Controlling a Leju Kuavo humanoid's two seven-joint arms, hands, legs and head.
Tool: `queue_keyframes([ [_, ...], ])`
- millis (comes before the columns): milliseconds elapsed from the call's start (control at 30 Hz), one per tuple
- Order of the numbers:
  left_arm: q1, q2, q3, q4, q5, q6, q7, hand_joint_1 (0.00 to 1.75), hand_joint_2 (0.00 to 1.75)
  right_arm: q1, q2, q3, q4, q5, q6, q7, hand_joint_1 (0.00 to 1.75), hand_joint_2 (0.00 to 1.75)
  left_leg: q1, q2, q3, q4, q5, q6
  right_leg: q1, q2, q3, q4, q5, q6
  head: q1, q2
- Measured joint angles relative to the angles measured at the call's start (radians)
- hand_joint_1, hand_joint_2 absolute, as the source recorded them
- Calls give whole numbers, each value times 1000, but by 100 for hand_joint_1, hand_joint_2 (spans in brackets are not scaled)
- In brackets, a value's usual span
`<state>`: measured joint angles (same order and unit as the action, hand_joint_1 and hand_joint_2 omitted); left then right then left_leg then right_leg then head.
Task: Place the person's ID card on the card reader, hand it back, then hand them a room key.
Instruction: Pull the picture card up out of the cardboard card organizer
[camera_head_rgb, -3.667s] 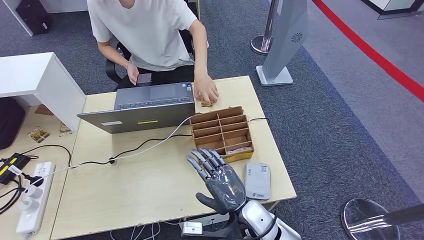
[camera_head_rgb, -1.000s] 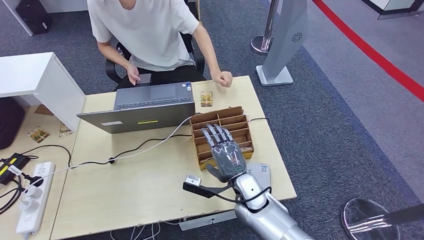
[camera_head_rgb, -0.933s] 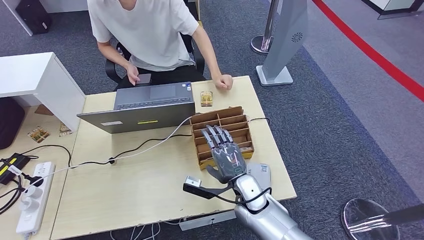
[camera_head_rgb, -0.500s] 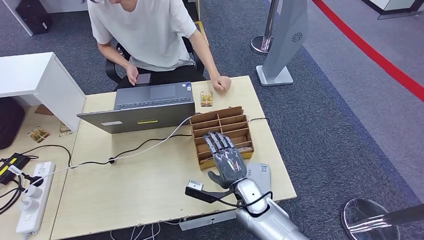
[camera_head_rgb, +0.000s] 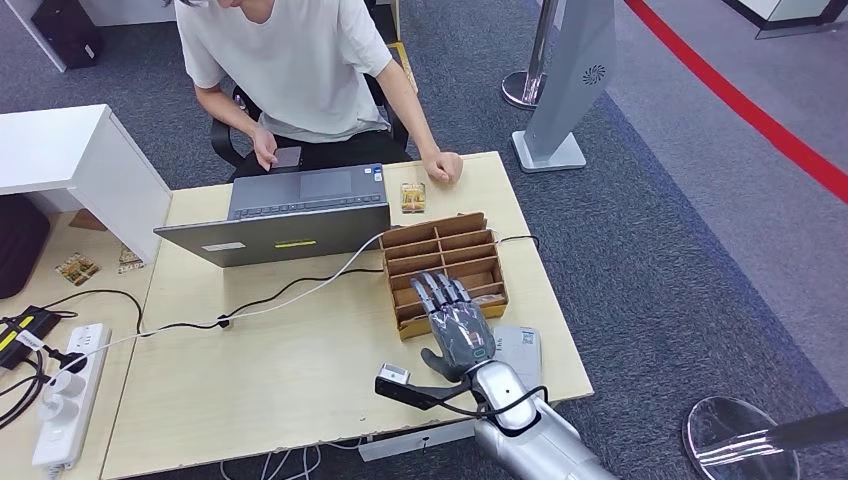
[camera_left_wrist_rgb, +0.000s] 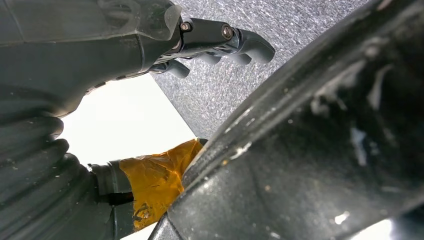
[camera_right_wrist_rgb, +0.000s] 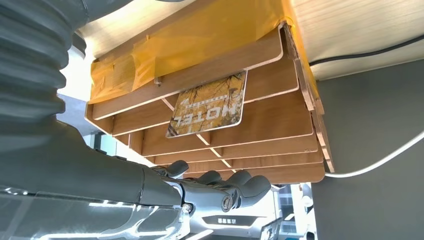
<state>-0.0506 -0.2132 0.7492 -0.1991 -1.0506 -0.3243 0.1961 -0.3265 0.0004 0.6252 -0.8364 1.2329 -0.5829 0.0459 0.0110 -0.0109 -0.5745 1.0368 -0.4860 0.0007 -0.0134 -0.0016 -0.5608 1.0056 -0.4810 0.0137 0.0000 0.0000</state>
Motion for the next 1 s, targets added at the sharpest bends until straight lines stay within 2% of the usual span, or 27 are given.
queue_keyframes([
  [133, 0, 0, 0, 0, 0, 0, 0, 0, 175, -2, 1, 0, 3, 0, -2, -6, 175, 175, 0, 0, 0, 0, 0, 0, 0, 0, 0, 0, 0, 0, 0, 0],
  [533, 0, 0, 0, 0, 0, -1, -1, 0, 175, -4, 1, -1, -3, -50, 0, -39, 175, 175, 0, 0, 0, 0, 0, 0, 0, 0, 0, 0, 0, 0, 0, 0],
  [1000, 2, 10, 3, 0, 0, -29, -54, 0, 175, 9, -13, -50, -97, -128, 3, -67, 175, 175, 0, 0, 0, 0, 0, 0, 0, 0, 0, 0, 0, 0, 0, 0],
])
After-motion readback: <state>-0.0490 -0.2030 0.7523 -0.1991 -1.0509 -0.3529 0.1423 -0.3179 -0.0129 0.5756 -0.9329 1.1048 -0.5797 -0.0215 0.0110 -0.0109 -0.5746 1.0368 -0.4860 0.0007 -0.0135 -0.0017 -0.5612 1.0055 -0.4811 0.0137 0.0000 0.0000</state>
